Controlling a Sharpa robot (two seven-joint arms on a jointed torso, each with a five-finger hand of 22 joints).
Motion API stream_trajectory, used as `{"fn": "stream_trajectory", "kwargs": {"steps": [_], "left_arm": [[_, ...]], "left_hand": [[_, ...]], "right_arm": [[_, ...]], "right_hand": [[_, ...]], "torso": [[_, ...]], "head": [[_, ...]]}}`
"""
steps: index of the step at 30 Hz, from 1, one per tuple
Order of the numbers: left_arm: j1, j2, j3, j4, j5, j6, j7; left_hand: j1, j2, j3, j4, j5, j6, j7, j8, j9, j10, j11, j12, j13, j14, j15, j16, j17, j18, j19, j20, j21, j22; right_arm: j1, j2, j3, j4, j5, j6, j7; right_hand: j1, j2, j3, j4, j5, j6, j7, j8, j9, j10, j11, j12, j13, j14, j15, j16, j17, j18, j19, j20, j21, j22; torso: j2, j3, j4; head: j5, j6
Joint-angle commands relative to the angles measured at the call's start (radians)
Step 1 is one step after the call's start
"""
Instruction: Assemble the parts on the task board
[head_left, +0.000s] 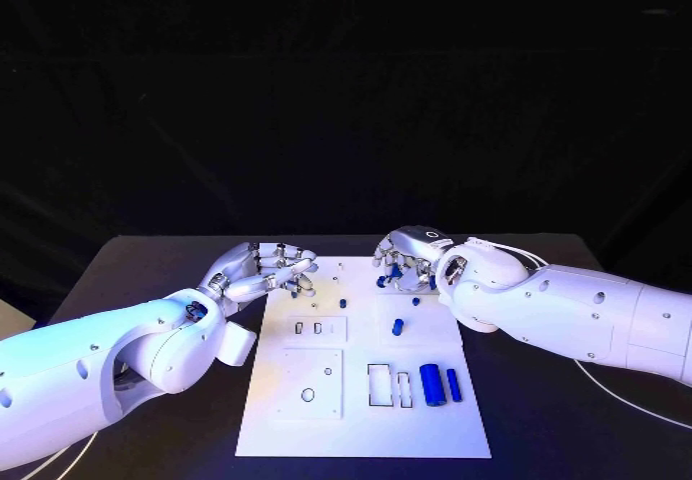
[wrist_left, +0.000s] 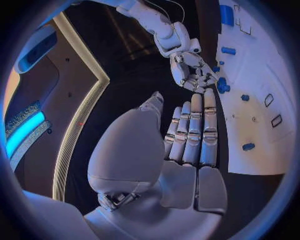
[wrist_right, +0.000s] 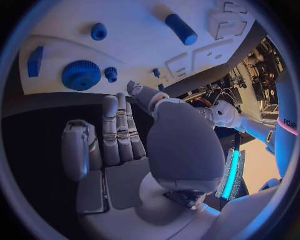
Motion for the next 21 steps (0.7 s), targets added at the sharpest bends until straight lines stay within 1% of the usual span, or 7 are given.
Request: {"fn": "stream_trajectory", "kwargs": {"steps": [1,5,8,9,11,16,21], "left_arm": [[0.002,-0.001,0.001,0.004,-0.004,0.023,-0.002],[0.002,-0.001,0.001,0.004,-0.004,0.023,-0.004],[0.002,-0.001,0.001,0.004,-0.003,0.025,-0.005],[0.002,-0.001,0.001,0.004,-0.003,0.026,-0.006],[0.002,-0.001,0.001,0.003,-0.003,0.027,-0.007],[0.002,-0.001,0.001,0.002,-0.003,0.028,-0.009],[0.002,-0.001,0.001,0.003,-0.002,0.031,-0.011]], "left_hand": [[-0.01,0.001,0.001,0.0,0.001,-0.004,0.027,-0.005,0.001,-0.001,0.008,-0.003,-0.001,-0.006,0.0,-0.003,0.001,0.01,-0.006,0.0,-0.004,-0.001],[-0.01,0.002,0.001,0.0,0.001,-0.005,0.028,-0.005,0.001,-0.002,0.008,-0.004,-0.001,-0.007,0.001,-0.005,0.002,0.01,-0.006,0.001,-0.005,-0.002],[-0.01,0.002,0.001,0.0,0.001,-0.005,0.028,-0.005,0.001,-0.002,0.008,-0.004,-0.001,-0.007,0.001,-0.005,0.002,0.01,-0.006,0.001,-0.005,-0.002],[-0.01,0.002,0.001,0.0,0.001,-0.005,0.028,-0.005,0.001,-0.002,0.008,-0.004,-0.001,-0.007,0.001,-0.005,0.002,0.01,-0.006,0.001,-0.005,-0.002],[-0.011,0.002,0.001,0.0,0.001,-0.005,0.028,-0.006,0.001,-0.002,0.008,-0.004,-0.001,-0.007,0.001,-0.005,0.002,0.01,-0.007,0.001,-0.005,-0.002],[-0.011,0.003,0.001,0.0,0.001,-0.005,0.028,-0.006,0.001,-0.002,0.009,-0.004,-0.001,-0.008,0.001,-0.006,0.002,0.01,-0.007,0.002,-0.006,-0.003],[-0.012,0.003,0.001,0.001,0.001,-0.005,0.028,-0.006,0.002,-0.003,0.009,-0.005,-0.001,-0.008,0.002,-0.007,0.002,0.01,-0.008,0.002,-0.006,-0.003]], "right_arm": [[-0.004,0.006,-0.001,-0.007,-0.055,0.037,-0.032],[-0.008,0.012,-0.002,-0.014,-0.067,0.036,-0.041],[-0.01,0.015,-0.003,-0.018,-0.084,0.024,-0.059],[-0.011,0.016,-0.003,-0.018,-0.091,0.014,-0.066],[-0.011,0.016,-0.003,-0.019,-0.099,0.001,-0.077],[-0.013,0.02,-0.003,-0.027,-0.108,-0.008,-0.093],[-0.019,0.025,-0.003,-0.042,-0.113,-0.013,-0.102]], "right_hand": [[-0.02,0.0,-0.005,0.013,-0.002,-0.007,0.0,-0.001,0.005,-0.041,0.009,-0.012,-0.004,-0.022,0.006,0.016,-0.009,0.015,-0.017,0.006,-0.021,-0.015],[-0.017,0.004,-0.031,0.021,-0.002,-0.007,-0.01,0.001,0.015,-0.109,0.022,-0.051,-0.037,-0.014,0.016,0.042,-0.04,0.011,-0.006,0.01,-0.011,0.003],[0.011,0.021,-0.093,0.038,0.0,-0.024,-0.001,-0.017,0.014,-0.162,0.026,-0.078,-0.078,-0.017,0.018,0.05,-0.095,0.017,-0.015,0.01,-0.032,-0.021],[0.026,0.032,-0.125,0.048,0.001,-0.015,-0.006,-0.018,0.014,-0.174,0.045,-0.079,-0.09,-0.02,0.032,0.055,-0.115,0.019,-0.02,0.021,-0.044,-0.036],[0.055,0.044,-0.153,0.061,0.002,-0.017,-0.001,-0.03,0.01,-0.185,0.051,-0.076,-0.105,-0.02,0.037,0.065,-0.146,0.022,-0.022,0.027,-0.054,-0.048],[0.093,0.052,-0.177,0.078,0.003,-0.036,0.005,-0.058,-0.004,-0.21,0.055,-0.075,-0.128,-0.01,0.038,0.079,-0.191,0.024,-0.017,0.027,-0.065,-0.059],[0.124,0.057,-0.155,0.087,0.002,-0.026,0.007,-0.071,-0.013,-0.196,0.05,-0.056,-0.151,0.019,0.034,0.089,-0.248,0.005,0.03,0.02,-0.009,0.027]], "torso": [[0.004,-0.0004,0.0035],[0.007,-0.0006,0.005],[0.007,-0.0001,0.0052],[0.007,-0.0003,0.0049],[0.007,-0.0008,0.005],[0.007,-0.001,0.0044],[0.009,0.0001,0.004]], "head": [[-0.001,-0.003],[0.001,-0.002],[0.001,-0.003],[0.002,-0.004],[0.002,-0.005],[0.002,-0.006],[0.005,-0.008]]}}
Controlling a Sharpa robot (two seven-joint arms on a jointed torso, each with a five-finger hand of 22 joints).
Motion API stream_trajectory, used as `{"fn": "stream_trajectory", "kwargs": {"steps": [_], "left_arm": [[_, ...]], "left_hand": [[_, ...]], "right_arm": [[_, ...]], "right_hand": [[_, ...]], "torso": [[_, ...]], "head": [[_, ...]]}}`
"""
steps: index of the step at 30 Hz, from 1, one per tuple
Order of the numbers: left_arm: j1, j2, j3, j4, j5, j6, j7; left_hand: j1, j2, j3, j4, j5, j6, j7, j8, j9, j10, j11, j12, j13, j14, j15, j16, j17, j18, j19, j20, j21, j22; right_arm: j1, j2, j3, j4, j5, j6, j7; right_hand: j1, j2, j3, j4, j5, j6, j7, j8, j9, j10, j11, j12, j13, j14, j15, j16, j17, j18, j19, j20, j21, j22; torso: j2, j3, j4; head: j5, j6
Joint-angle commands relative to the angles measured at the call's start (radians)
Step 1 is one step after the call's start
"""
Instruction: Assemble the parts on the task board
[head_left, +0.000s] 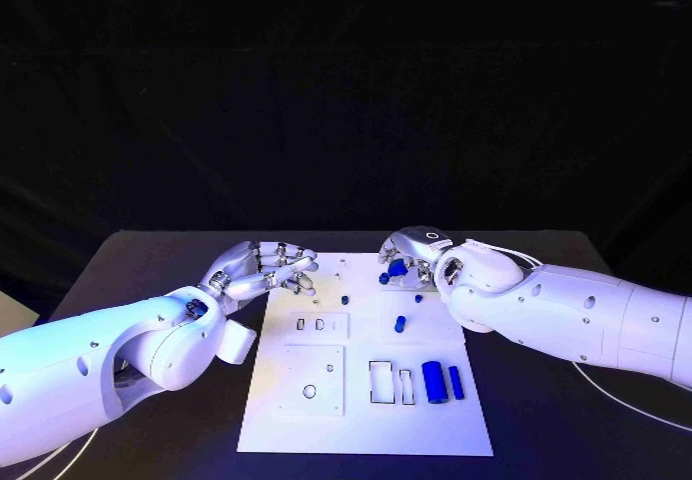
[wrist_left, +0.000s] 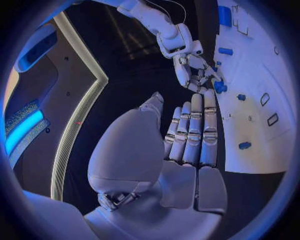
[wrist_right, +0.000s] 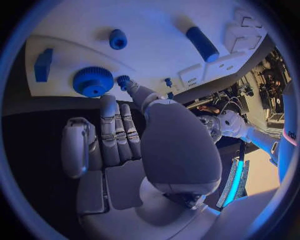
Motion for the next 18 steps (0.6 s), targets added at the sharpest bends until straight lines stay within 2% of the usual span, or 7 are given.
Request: {"fn": "stream_trajectory", "kwargs": {"steps": [1,2,3,5,9,14,18], "left_arm": [[0.002,0.001,0.001,0.003,-0.002,0.023,0.0],[0.002,0.002,0.001,0.002,-0.002,0.023,-0.001],[0.002,0.002,0.001,0.002,-0.002,0.024,-0.001],[0.002,0.002,0.001,0.002,-0.001,0.025,-0.002],[0.002,0.003,0.001,0.002,-0.001,0.028,-0.003],[0.002,0.003,0.001,0.002,-0.001,0.032,-0.008],[0.002,0.003,0.001,0.0,-0.001,0.035,-0.012]], "left_hand": [[-0.008,-0.001,0.001,0.001,0.001,-0.006,0.028,-0.006,0.002,0.001,0.005,-0.005,-0.001,-0.009,0.002,-0.006,0.001,0.01,-0.008,0.002,-0.006,-0.001],[-0.008,-0.001,0.001,0.001,0.001,-0.006,0.028,-0.006,0.002,0.001,0.005,-0.005,-0.001,-0.009,0.002,-0.006,0.001,0.01,-0.008,0.002,-0.006,-0.001],[-0.009,0.0,0.001,0.001,0.001,-0.006,0.028,-0.006,0.002,0.001,0.005,-0.005,-0.001,-0.009,0.002,-0.007,0.001,0.01,-0.008,0.002,-0.007,-0.002],[-0.009,0.0,0.001,0.001,0.001,-0.006,0.028,-0.006,0.002,0.001,0.005,-0.005,-0.001,-0.009,0.002,-0.007,0.001,0.01,-0.008,0.002,-0.007,-0.002],[-0.01,0.0,0.001,0.001,0.001,-0.006,0.028,-0.006,0.002,0.001,0.006,-0.005,-0.001,-0.01,0.002,-0.008,0.002,0.01,-0.009,0.003,-0.008,-0.002],[-0.014,0.0,0.0,0.001,0.001,-0.007,0.028,-0.007,0.003,-0.001,0.006,-0.007,-0.001,-0.013,0.003,-0.012,0.002,0.011,-0.011,0.004,-0.01,-0.004],[-0.015,0.0,0.0,0.001,0.0,-0.008,0.029,-0.008,0.003,-0.002,0.007,-0.008,-0.001,-0.014,0.004,-0.014,0.003,0.011,-0.012,0.005,-0.012,-0.005]], "right_arm": [[-0.005,0.006,0.0,-0.012,-0.034,-0.01,-0.025],[-0.006,0.008,0.0,-0.016,-0.033,-0.009,-0.025],[-0.007,0.01,0.0,-0.02,-0.032,-0.007,-0.024],[-0.01,0.014,0.0,-0.027,-0.028,-0.005,-0.021],[-0.014,0.02,0.0,-0.036,-0.022,-0.003,-0.015],[-0.016,0.024,0.0,-0.039,-0.001,0.002,0.003],[-0.017,0.025,0.0,-0.036,0.014,0.006,0.018]], "right_hand": [[0.012,-0.003,0.019,0.004,0.002,0.006,-0.006,-0.011,-0.005,0.006,-0.012,0.005,-0.02,0.023,-0.005,0.002,-0.04,-0.016,0.022,-0.004,0.027,0.042],[0.012,-0.006,0.024,0.007,0.001,0.006,-0.007,-0.015,-0.007,0.007,-0.021,0.005,-0.029,0.028,-0.011,0.001,-0.057,-0.016,0.023,-0.008,0.029,0.045],[0.011,-0.006,0.027,0.009,0.001,0.007,-0.008,-0.016,-0.008,0.009,-0.022,0.006,-0.034,0.03,-0.013,0.001,-0.065,-0.018,0.027,-0.01,0.033,0.052],[0.008,-0.006,0.039,0.014,0.001,0.012,-0.015,-0.019,-0.009,0.025,-0.022,0.011,-0.046,0.049,-0.014,0.006,-0.089,-0.026,0.044,-0.011,0.058,0.089],[0.003,-0.008,0.054,0.018,0.001,0.016,-0.013,-0.023,-0.011,0.04,-0.021,0.013,-0.06,0.061,-0.013,0.01,-0.114,-0.029,0.052,-0.012,0.068,0.105],[-0.019,-0.018,0.121,0.022,0.0,0.042,-0.012,-0.023,-0.01,0.114,-0.022,0.019,-0.091,0.116,-0.015,0.039,-0.174,-0.052,0.095,-0.012,0.14,0.21],[-0.031,-0.025,0.143,0.021,0.0,0.05,-0.013,-0.022,-0.008,0.135,-0.024,0.012,-0.102,0.131,-0.017,0.047,-0.197,-0.058,0.106,-0.011,0.161,0.24]], "torso": [[0.003,0.0013,-0.0005],[0.002,0.0013,-0.0005],[0.001,0.001,-0.0002],[0.001,0.0005,0.0009],[0.002,0.0018,0.0],[0.002,0.001,0.0015],[0.002,0.0013,-0.0013]], "head": [[0.003,-0.002],[0.002,-0.002],[0.002,-0.003],[0.002,-0.004],[0.006,-0.006],[0.006,-0.009],[0.009,-0.012]]}}
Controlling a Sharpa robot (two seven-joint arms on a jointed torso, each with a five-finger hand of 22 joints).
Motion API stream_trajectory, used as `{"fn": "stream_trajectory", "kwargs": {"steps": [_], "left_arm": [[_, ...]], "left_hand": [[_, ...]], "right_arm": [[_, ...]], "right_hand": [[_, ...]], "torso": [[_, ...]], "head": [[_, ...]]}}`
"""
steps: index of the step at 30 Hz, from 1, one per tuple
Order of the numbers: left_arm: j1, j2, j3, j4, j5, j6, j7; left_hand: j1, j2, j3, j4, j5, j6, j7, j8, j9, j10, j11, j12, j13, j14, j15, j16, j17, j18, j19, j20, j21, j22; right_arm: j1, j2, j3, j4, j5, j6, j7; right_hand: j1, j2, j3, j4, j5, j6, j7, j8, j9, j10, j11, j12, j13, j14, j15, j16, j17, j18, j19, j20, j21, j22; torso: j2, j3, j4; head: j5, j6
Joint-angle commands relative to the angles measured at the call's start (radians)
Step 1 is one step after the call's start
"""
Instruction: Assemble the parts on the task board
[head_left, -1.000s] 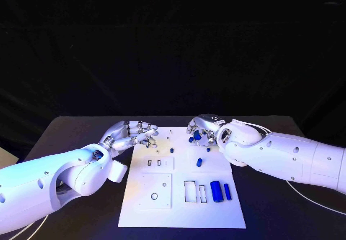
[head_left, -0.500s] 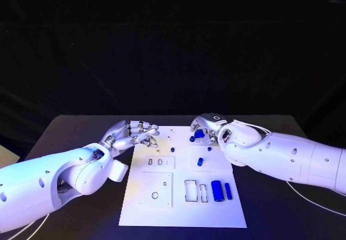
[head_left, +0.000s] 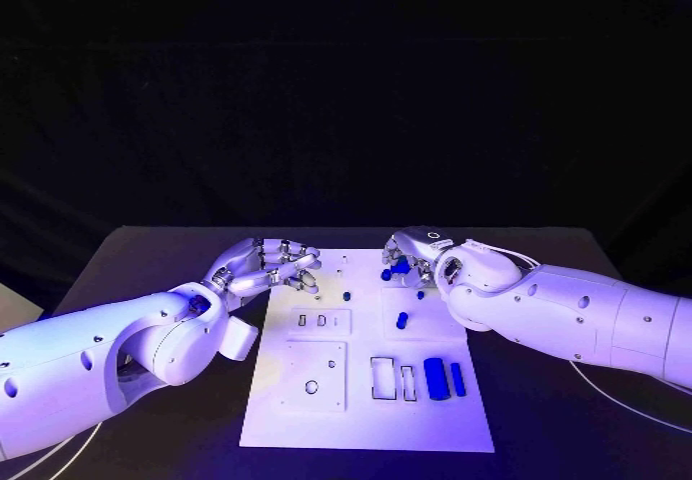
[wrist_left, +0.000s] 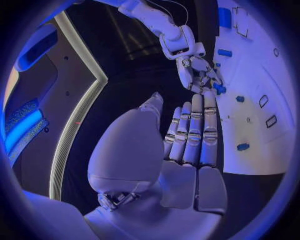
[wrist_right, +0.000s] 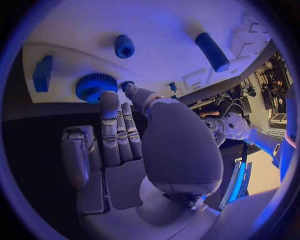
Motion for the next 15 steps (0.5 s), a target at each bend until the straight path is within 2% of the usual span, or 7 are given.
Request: {"fn": "stream_trajectory", "kwargs": {"steps": [1,8,15], "left_arm": [[0.002,0.002,0.001,0.001,-0.001,0.025,-0.003],[0.002,0.004,0.001,0.0,-0.001,0.029,-0.007],[0.002,0.005,0.001,-0.001,-0.001,0.028,-0.008]], "left_hand": [[-0.008,0.0,0.0,0.001,0.0,-0.008,0.029,-0.003,0.001,-0.002,0.007,-0.004,-0.001,-0.004,0.001,-0.005,0.001,0.01,-0.009,0.001,-0.004,-0.001],[-0.009,0.0,-0.001,0.001,0.0,-0.009,0.029,-0.004,0.002,-0.003,0.007,-0.005,-0.001,-0.005,0.001,-0.007,0.001,0.011,-0.01,0.002,-0.005,-0.002],[-0.009,0.0,-0.001,0.001,0.0,-0.009,0.029,-0.004,0.002,-0.003,0.007,-0.005,-0.001,-0.005,0.001,-0.007,0.001,0.011,-0.01,0.002,-0.005,-0.002]], "right_arm": [[-0.001,0.003,0.0,0.003,0.019,0.011,0.03],[-0.001,0.011,0.0,-0.006,0.028,0.027,0.038],[-0.002,0.02,0.0,-0.013,0.029,0.047,0.043]], "right_hand": [[-0.014,0.002,0.01,0.0,-0.001,0.009,-0.001,-0.005,0.002,0.013,-0.002,-0.006,-0.005,0.011,-0.002,0.007,-0.009,-0.011,0.091,-0.006,0.007,0.215],[-0.021,0.001,0.02,0.001,-0.001,0.012,-0.002,-0.004,0.003,0.02,-0.002,-0.013,-0.011,0.02,-0.003,0.012,-0.021,-0.013,0.095,-0.005,0.015,0.226],[-0.026,0.001,0.025,0.002,-0.001,0.013,-0.001,-0.004,0.004,0.023,-0.002,-0.016,-0.015,0.024,-0.003,0.015,-0.027,-0.014,0.096,-0.005,0.017,0.23]], "torso": [[0.0,-0.0003,-0.0016],[0.002,-0.0012,0.0011],[0.003,-0.001,-0.0004]], "head": [[0.002,-0.002],[0.0,-0.004],[0.001,-0.005]]}}
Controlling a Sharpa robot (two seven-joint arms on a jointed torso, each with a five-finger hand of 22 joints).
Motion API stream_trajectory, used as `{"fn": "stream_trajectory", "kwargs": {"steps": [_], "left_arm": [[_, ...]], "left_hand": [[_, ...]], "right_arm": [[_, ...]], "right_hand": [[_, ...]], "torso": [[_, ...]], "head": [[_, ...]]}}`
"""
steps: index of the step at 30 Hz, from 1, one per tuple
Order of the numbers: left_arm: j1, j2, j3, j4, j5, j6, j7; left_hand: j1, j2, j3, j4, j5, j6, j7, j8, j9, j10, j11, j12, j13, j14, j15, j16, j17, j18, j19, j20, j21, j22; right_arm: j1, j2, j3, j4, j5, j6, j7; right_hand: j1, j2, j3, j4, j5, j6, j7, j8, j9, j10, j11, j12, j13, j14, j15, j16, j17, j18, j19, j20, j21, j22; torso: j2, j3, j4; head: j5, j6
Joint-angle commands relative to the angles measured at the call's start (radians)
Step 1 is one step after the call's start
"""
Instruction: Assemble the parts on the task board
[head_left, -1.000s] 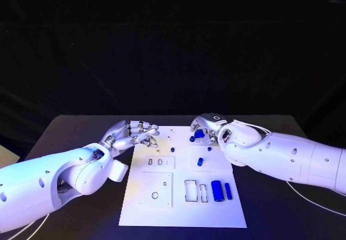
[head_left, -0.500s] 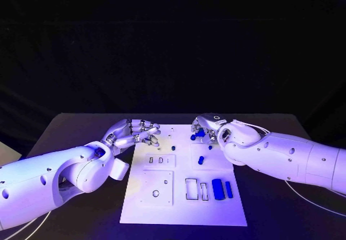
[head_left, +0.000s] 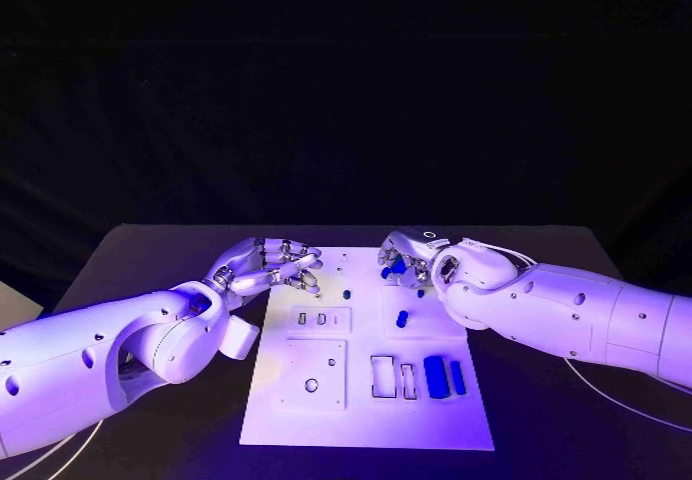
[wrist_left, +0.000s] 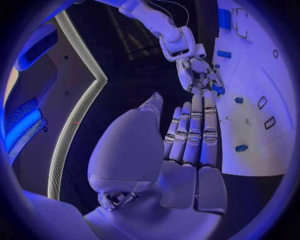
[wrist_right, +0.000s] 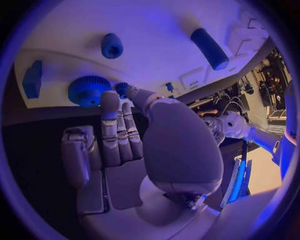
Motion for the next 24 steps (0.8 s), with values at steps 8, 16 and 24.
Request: {"fn": "stream_trajectory", "kwargs": {"steps": [8,16,24], "left_arm": [[0.002,0.001,0.001,0.003,-0.001,0.019,0.002],[0.002,0.003,0.001,0.003,0.013,0.021,0.001],[0.002,0.004,0.001,-0.001,0.019,0.022,0.001]], "left_hand": [[-0.009,0.0,-0.001,0.0,0.0,-0.009,0.029,-0.004,0.002,-0.003,0.008,-0.006,-0.001,-0.007,0.002,-0.008,0.002,0.011,-0.007,-0.001,-0.006,-0.002],[-0.009,0.0,-0.001,0.0,0.0,-0.009,0.029,-0.004,0.002,-0.003,0.008,-0.006,-0.001,-0.007,0.002,-0.008,0.002,0.011,-0.007,-0.001,-0.006,-0.002],[-0.009,0.001,-0.001,0.0,0.0,-0.01,0.029,-0.004,0.002,-0.003,0.008,-0.006,-0.001,-0.007,0.002,-0.01,0.002,0.011,-0.007,-0.001,-0.007,-0.002]], "right_arm": [[-0.001,0.01,0.0,-0.01,0.003,0.062,0.019],[-0.001,0.012,0.0,-0.015,0.003,0.07,0.016],[-0.002,0.012,0.0,-0.014,-0.002,0.024,0.016]], "right_hand": [[-0.013,0.004,0.009,0.001,-0.001,0.01,-0.003,-0.003,0.003,0.011,-0.001,-0.011,-0.005,0.012,0.001,0.006,-0.009,-0.014,0.097,-0.005,0.007,0.231],[-0.018,0.011,0.018,0.003,-0.001,0.015,-0.003,-0.001,0.005,0.018,-0.001,-0.014,-0.009,0.014,0.0,0.009,-0.018,-0.014,0.097,-0.006,0.007,0.231],[-0.017,0.042,0.052,-0.007,-0.001,0.046,-0.001,0.021,0.022,0.066,-0.015,-0.013,-0.013,0.029,-0.012,0.019,-0.045,-0.022,0.108,-0.009,0.028,0.263]], "torso": [[0.001,0.0003,-0.0027],[0.002,0.0021,-0.0002],[0.001,0.0016,-0.0024]], "head": [[0.004,-0.002],[0.004,-0.004],[0.005,-0.004]]}}
